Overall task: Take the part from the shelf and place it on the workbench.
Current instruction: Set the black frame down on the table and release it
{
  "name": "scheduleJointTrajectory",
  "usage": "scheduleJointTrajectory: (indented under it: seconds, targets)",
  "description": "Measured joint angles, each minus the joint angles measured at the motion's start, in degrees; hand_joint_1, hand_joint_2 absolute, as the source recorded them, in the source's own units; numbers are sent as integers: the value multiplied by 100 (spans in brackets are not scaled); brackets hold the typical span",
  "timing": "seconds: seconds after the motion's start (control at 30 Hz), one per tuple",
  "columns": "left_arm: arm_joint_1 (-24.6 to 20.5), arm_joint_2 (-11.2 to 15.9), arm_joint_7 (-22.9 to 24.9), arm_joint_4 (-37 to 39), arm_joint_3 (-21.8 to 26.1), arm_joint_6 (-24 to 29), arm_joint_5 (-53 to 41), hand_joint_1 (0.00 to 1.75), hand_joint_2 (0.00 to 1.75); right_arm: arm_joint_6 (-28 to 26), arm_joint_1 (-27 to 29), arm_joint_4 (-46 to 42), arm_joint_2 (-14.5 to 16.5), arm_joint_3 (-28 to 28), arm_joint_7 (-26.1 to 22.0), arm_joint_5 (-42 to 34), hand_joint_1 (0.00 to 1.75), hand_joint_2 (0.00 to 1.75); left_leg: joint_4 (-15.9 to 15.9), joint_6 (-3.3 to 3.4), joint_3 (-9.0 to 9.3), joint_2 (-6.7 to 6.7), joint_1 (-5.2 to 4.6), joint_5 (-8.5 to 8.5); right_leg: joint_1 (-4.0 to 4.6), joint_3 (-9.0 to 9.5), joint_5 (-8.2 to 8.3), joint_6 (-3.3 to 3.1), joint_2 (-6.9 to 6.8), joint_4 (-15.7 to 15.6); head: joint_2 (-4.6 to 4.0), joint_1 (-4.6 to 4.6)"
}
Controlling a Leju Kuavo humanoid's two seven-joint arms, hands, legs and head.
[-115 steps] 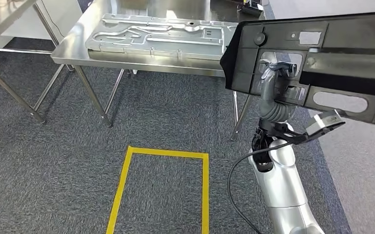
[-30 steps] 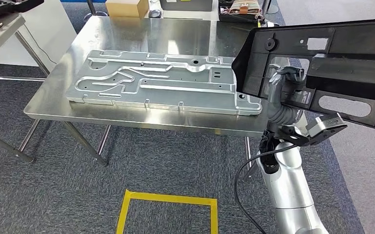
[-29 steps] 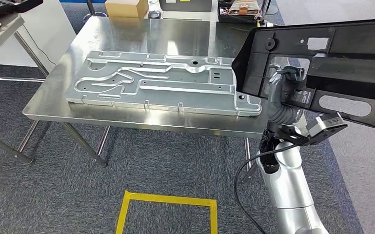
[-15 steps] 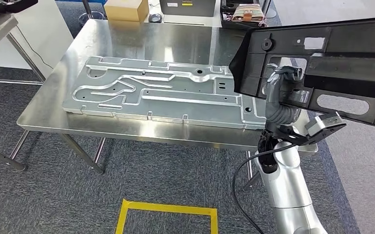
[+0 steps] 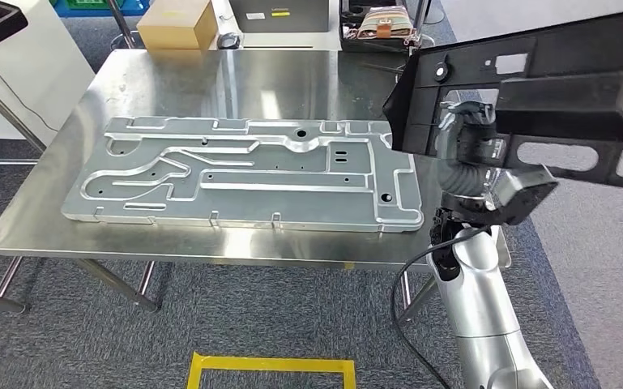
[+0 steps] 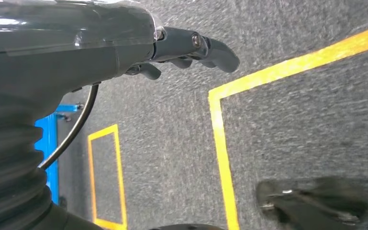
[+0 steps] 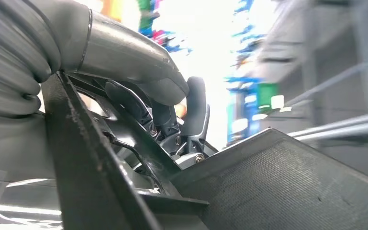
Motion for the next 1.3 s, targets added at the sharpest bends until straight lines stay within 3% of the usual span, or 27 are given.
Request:
scheduleJointTrajectory:
  seconds: [0.03, 0.1, 0.13, 0.2, 0.33, 0.53, 0.77, 1.3]
  targets:
    - [9, 1, 0, -1, 2, 1, 13, 0, 175, -70, -141, 155, -7, 38, 240, 174, 175, 175, -207, 32, -4, -2, -9, 183, 16, 59, -38, -2, 26, 0, 0, 0]
    - [17, 5, -1, 0, 4, 3, 26, 0, 175, -239, -538, 578, -37, 127, 711, 640, 175, 175, -984, 150, 143, -5, -55, 829, 43, 165, -111, 3, 62, 4, 0, 1]
    - [11, 9, -1, 0, 4, 6, 25, 0, 175, -349, -773, 812, -63, 176, 904, 955, 175, 175, -1324, 197, 207, -3, -84, 1058, 50, 186, -137, 16, 76, 9, 0, 1]
    - [-2, 15, 4, -1, 4, 12, 23, 0, 175, -559, -1232, 1275, -152, 308, 1279, 1733, 175, 175, -1632, 242, 254, -4, -128, 1274, 52, 170, -176, 67, 87, 22, 0, 1]
    - [0, 8, 26, 1, 5, -14, 22, 0, 175, -548, -2055, 2059, -302, 569, 1951, 3113, 175, 175, -1658, 177, 259, -47, -128, 1323, 56, 154, -211, 83, 56, 35, 0, 0]
    - [-32, -10, 29, 1, 4, -117, 28, 0, 175, -352, -3139, 3124, -365, 1038, 2616, 4574, 175, 175, -1654, 220, 246, -93, -137, 1300, 50, 179, -223, 107, 12, -17, 0, 0]
    - [-63, -47, 45, 0, 0, -132, 12, 0, 175, -305, -3608, 3858, -178, 1399, 2787, 5095, 175, 175, -1652, 236, 246, -96, -140, 1304, 47, 182, -211, 136, 6, -29, 0, 0]
    - [-128, -82, 101, 0, -39, -133, -100, 0, 175, -366, -3576, 5054, 609, 1770, 2635, 5520, 175, 175, -1652, 240, 249, -93, -118, 1310, 52, 180, -210, 138, 6, -24, 0, 0]
